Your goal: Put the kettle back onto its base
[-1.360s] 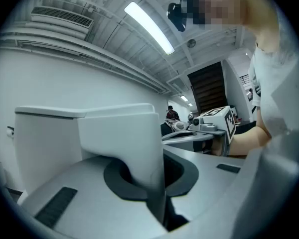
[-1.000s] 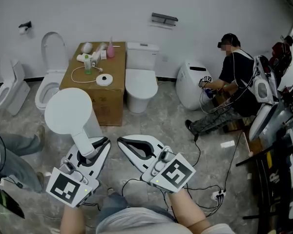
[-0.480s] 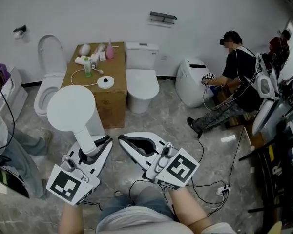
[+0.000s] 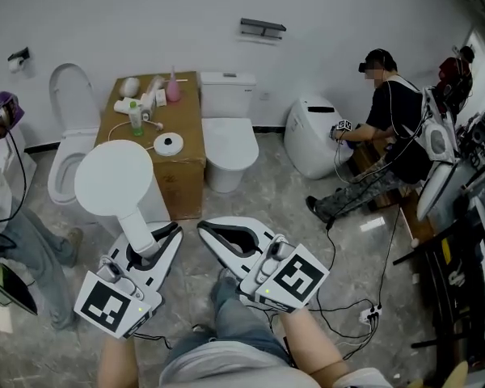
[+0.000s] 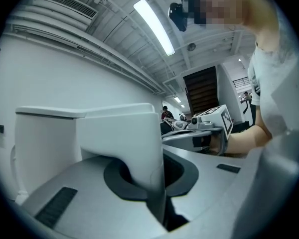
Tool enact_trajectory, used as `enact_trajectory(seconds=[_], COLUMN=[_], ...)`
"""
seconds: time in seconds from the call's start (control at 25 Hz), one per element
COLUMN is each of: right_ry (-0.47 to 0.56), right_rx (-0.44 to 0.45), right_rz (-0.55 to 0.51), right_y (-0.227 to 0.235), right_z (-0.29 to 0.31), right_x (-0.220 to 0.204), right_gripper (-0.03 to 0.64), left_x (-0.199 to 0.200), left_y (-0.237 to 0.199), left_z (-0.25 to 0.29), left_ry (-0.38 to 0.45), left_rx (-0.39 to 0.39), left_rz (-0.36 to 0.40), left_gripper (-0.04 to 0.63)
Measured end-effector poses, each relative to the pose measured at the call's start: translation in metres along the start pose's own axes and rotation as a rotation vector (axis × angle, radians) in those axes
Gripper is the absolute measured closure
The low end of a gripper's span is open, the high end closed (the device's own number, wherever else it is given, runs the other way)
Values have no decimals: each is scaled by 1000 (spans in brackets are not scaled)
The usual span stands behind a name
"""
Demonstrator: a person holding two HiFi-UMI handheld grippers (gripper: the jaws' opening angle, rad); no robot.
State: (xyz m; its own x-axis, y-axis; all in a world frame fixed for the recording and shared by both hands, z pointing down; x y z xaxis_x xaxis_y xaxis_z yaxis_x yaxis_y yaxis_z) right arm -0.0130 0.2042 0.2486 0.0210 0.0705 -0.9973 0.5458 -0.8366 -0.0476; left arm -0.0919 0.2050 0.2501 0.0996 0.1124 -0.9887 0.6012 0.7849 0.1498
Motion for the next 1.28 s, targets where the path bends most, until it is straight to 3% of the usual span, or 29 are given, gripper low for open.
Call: enact_trajectory(seconds=[0.4, 0.96, 1.28], right_ry=[-14, -35, -17], right_rx=[61, 216, 228], right_rz=[0, -4, 5], right_y=[92, 243, 296], right_z=[62, 115, 138], right_x=[-8, -20, -34], right_gripper=[609, 609, 609], left_x=[-18, -37, -51], left_y=[-77, -173, -211], left_z=[65, 181, 213], left_ry=[-15, -8, -10], left_rx=[32, 148, 177], left_rz=[-12, -39, -36], left_gripper=[564, 563, 565])
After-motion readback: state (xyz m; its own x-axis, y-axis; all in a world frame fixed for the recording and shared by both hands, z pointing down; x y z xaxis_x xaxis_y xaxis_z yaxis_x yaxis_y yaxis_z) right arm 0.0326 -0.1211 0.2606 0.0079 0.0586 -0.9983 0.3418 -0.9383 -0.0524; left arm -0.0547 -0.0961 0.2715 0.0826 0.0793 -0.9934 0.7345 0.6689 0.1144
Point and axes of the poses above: the fingertips, and each gripper's own axes: z forward along the fingers, y to its right, x out of its top, the point moved 3 cm from there along -z, backward along the fingers, and after that the axes turned 2 degrees about z, right-handed, at the moved point
